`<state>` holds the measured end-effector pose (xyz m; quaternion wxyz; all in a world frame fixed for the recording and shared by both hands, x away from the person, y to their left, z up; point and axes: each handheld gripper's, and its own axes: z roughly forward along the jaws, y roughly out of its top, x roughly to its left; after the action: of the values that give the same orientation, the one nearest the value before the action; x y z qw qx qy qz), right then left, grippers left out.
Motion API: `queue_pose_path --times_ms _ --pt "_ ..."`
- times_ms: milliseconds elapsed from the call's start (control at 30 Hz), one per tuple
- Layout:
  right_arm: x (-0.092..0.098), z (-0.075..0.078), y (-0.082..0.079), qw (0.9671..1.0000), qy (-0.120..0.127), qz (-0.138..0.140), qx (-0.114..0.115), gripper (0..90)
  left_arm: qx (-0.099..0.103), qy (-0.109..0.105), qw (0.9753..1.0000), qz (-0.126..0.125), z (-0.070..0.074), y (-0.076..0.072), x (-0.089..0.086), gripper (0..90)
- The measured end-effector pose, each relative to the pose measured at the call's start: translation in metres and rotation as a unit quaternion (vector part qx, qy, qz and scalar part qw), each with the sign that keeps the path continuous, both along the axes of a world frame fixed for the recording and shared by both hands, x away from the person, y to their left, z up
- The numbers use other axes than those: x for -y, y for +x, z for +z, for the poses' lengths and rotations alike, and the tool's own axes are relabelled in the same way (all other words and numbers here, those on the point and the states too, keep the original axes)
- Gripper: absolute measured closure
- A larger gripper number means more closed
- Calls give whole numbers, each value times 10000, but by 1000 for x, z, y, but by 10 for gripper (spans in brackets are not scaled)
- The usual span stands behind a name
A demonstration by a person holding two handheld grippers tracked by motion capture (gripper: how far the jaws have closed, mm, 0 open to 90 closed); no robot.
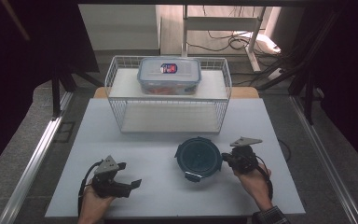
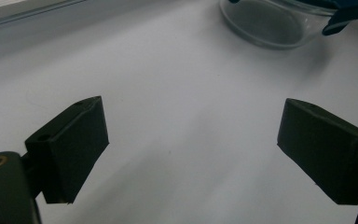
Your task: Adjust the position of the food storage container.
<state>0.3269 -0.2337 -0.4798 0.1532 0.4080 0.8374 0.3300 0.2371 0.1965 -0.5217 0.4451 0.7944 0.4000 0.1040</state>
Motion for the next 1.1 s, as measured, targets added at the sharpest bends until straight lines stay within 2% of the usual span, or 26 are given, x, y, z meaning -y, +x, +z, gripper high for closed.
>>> queue_pose_path --times_ms 167,367,600,700,767,867,1000,1100 --pt "-21 -2 -8 9992 87 370 -100 896 -11 -17 10000 7 0 0 0 81" --pt "-41 -1 -18 9984 131 554 -67 896 -10 -16 10000 2 0 0 0 81" --pt "-53 -1 -28 9973 131 718 -108 896 -19 -15 10000 1 0 0 0 81" --pt "-54 -1 -27 9971 123 746 -60 896 -18 -13 10000 9 0 0 -1 82" --pt "-51 3 -28 9970 256 731 -60 896 -13 -13 10000 25 0 -1 -2 82" --pt "-48 9 -38 9962 303 810 18 896 -21 -57 10000 63 1 0 -4 82" --pt "-52 8 -59 9939 319 1048 -102 896 -5 -54 10000 62 1 -1 -4 82" --pt "-64 6 -75 9895 307 1387 -255 896 -6 -51 10000 55 1 -1 -3 82"
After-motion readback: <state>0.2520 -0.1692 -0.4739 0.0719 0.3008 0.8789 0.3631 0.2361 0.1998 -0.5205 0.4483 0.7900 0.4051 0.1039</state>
